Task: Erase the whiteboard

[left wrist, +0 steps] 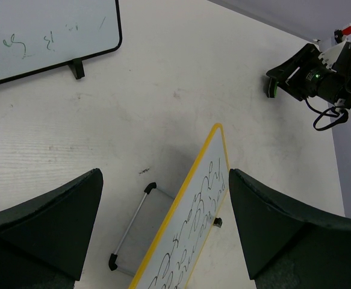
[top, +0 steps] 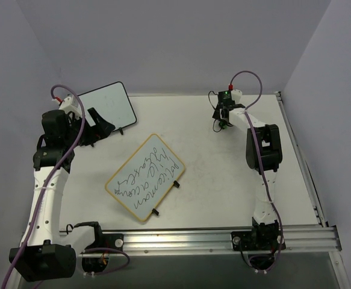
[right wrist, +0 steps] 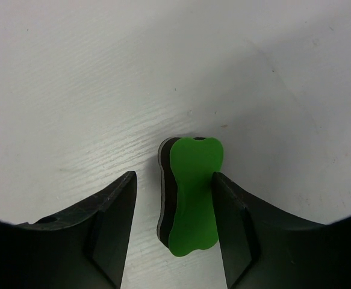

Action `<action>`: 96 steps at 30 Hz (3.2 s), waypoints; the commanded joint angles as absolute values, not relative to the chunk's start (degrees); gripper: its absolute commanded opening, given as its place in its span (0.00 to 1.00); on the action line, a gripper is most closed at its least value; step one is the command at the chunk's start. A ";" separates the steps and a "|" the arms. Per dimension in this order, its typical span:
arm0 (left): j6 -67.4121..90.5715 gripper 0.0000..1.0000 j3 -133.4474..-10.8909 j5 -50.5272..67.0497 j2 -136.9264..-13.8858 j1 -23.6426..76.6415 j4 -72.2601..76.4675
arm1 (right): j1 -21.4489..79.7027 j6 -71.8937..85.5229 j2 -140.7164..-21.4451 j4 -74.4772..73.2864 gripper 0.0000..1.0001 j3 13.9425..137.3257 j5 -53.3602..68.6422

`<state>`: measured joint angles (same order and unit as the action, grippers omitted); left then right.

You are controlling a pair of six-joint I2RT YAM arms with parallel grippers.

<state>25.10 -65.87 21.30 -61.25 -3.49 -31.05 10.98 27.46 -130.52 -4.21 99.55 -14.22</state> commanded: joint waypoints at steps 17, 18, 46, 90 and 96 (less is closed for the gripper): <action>26.10 0.94 -65.21 24.43 -62.31 -4.48 -27.33 | 11.95 26.46 -128.85 -6.24 0.52 100.37 -16.79; 26.19 0.94 -65.13 24.52 -62.31 -4.57 -27.33 | 11.95 26.37 -128.76 -6.33 0.52 100.46 -16.79; 26.54 0.94 -64.78 25.40 -62.49 -5.01 -26.90 | 11.87 25.75 -130.96 -6.33 0.43 100.46 -17.23; 28.21 0.94 -63.81 21.36 -70.21 -4.92 -28.39 | 12.12 26.46 -123.94 -0.62 0.08 89.41 -12.13; 34.45 0.94 -57.40 15.83 -71.10 -2.56 -24.62 | 19.14 25.93 -112.08 2.89 0.08 80.44 -11.08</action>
